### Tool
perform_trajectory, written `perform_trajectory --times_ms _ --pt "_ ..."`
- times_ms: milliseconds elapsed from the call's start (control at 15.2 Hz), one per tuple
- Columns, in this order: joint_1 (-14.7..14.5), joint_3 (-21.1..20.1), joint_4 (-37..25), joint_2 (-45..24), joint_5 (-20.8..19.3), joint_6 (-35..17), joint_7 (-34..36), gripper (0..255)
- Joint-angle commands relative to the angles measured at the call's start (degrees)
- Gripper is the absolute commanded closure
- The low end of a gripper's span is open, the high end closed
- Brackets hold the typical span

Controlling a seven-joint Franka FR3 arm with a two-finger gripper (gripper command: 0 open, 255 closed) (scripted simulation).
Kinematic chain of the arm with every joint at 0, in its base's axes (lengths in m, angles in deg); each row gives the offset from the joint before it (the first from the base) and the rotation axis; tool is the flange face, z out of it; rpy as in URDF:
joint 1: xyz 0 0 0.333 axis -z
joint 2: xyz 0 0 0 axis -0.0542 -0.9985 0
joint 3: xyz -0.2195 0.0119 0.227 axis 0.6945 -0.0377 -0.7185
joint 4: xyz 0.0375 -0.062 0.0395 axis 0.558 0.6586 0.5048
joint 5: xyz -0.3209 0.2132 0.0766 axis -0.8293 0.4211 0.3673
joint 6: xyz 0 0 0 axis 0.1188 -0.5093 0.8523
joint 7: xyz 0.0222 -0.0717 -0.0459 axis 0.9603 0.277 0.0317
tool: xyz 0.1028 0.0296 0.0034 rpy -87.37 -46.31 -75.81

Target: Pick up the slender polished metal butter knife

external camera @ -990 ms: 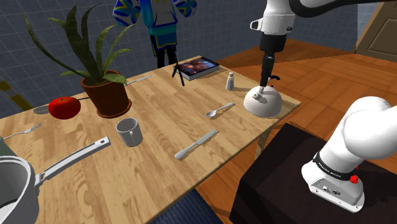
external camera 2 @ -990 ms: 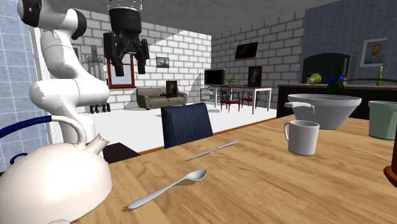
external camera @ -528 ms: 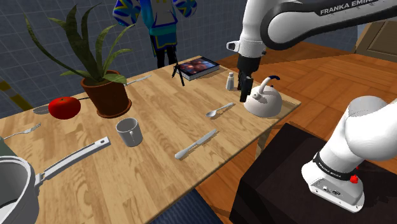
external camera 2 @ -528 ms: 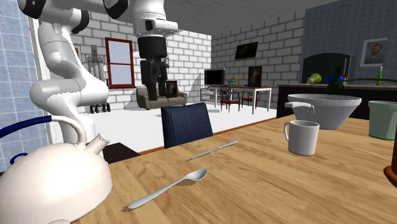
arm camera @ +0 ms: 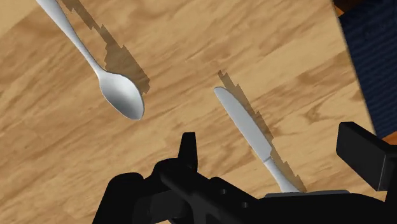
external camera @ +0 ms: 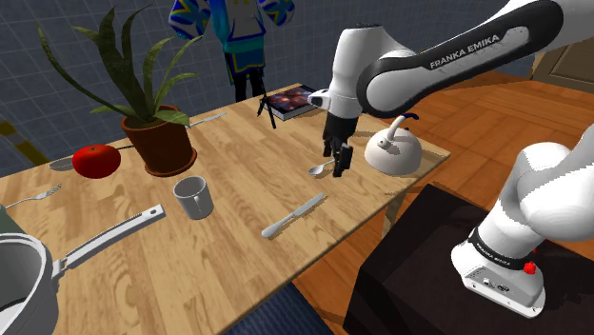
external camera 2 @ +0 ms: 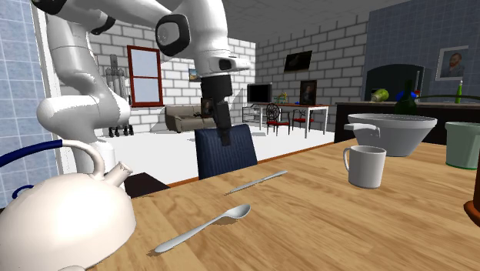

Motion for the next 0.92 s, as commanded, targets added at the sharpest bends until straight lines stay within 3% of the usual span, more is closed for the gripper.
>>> perform_trajectory --times_ms 0,594,858 --pt "-1.3 -0.8 -0.7 -3.5 0.2 -4.0 -2.6 0" --pt "-6.1 -4.8 -4.9 -18.4 -0.2 -18.9 -13.3 0" --pt "-6.4 -5.1 -4.6 -21.1 -0.5 -22.1 -14.0 0"
